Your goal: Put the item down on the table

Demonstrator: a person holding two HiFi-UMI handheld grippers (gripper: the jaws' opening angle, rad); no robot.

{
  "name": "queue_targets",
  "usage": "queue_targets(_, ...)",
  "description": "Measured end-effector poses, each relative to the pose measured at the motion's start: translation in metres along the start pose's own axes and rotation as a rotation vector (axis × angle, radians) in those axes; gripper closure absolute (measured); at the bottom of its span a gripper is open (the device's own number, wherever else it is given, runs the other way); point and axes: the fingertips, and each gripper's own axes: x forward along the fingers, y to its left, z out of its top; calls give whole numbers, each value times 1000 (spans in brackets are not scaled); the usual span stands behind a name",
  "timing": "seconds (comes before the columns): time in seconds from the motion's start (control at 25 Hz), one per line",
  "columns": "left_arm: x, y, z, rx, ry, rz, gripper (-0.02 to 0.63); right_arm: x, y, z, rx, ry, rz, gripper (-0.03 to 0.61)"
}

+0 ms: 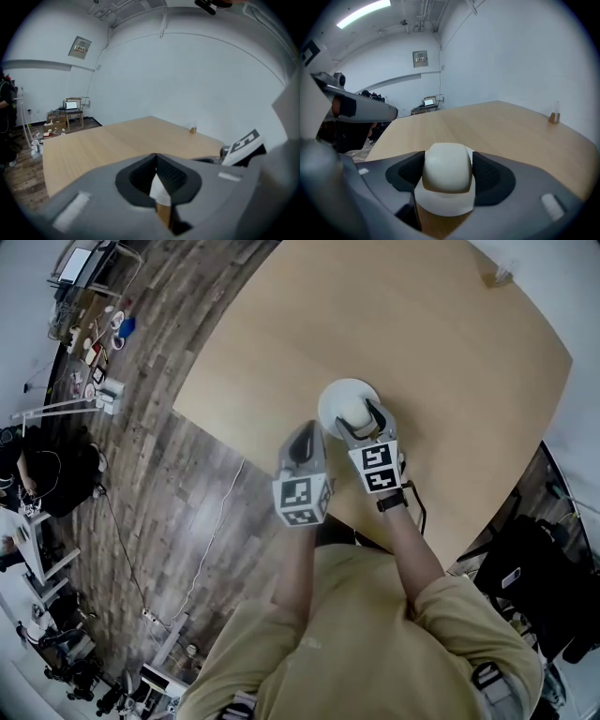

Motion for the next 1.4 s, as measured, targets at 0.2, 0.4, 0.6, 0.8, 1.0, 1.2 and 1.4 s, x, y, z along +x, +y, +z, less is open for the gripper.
queue_targets(0.2, 6, 8, -8, -11, 22, 0, 612, 22, -1, -8, -19, 39, -3, 262)
queue_targets(0.4, 9, 15, -10, -20, 36, 3, 612, 40, -1, -20, -54, 113, -8, 261)
queue_targets(0.6, 7, 16, -8, -20, 26, 7, 612, 40, -2, -19, -61, 110, -33, 225)
queue_targets(0.8, -1, 7, 1, -13, -1, 8, 612, 22, -5, -8, -39, 62, -34, 222)
queue_targets(1.0, -21, -9, 12, 9, -41, 8, 612, -17, -9, 4, 26, -25, -37, 235)
queue_targets(1.2, -49, -30, 23, 42, -83, 13, 612, -73, -10, 13, 65, -102, -51, 282)
queue_targets(1.4, -79, -62, 41, 74, -140, 11, 612, -131, -10, 36, 88, -210, -54, 341)
